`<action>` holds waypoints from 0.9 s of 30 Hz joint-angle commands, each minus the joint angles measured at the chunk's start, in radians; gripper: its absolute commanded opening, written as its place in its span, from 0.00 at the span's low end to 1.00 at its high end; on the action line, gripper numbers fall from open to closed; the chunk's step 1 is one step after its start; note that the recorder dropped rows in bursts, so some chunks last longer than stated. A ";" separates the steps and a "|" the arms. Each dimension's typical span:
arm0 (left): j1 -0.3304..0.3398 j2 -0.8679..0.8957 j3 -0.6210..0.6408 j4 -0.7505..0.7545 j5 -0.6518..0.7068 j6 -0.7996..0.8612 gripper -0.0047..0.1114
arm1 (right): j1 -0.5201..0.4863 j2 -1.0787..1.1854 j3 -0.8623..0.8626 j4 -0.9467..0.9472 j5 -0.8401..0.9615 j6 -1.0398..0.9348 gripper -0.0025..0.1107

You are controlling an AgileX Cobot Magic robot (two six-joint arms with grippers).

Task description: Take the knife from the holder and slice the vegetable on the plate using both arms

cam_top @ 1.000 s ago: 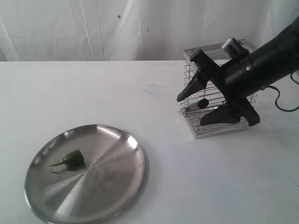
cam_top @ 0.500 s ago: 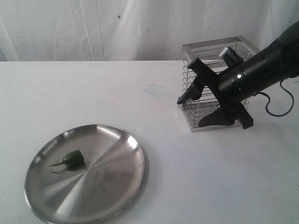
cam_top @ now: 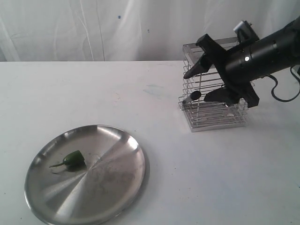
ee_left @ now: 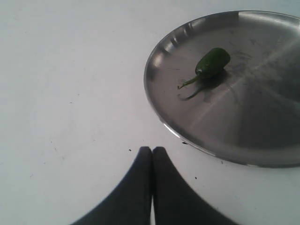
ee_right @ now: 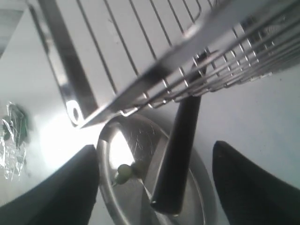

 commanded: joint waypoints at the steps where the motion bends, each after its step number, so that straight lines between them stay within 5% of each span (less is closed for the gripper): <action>1: -0.006 -0.005 0.003 0.000 0.009 -0.005 0.04 | -0.007 -0.016 -0.001 -0.018 0.019 0.002 0.58; 20: -0.006 -0.005 0.003 0.000 0.009 -0.005 0.04 | 0.076 0.024 -0.001 -0.054 -0.112 0.094 0.58; 27: -0.006 -0.005 0.003 0.000 0.009 -0.005 0.04 | 0.126 0.024 -0.001 -0.265 -0.068 0.251 0.50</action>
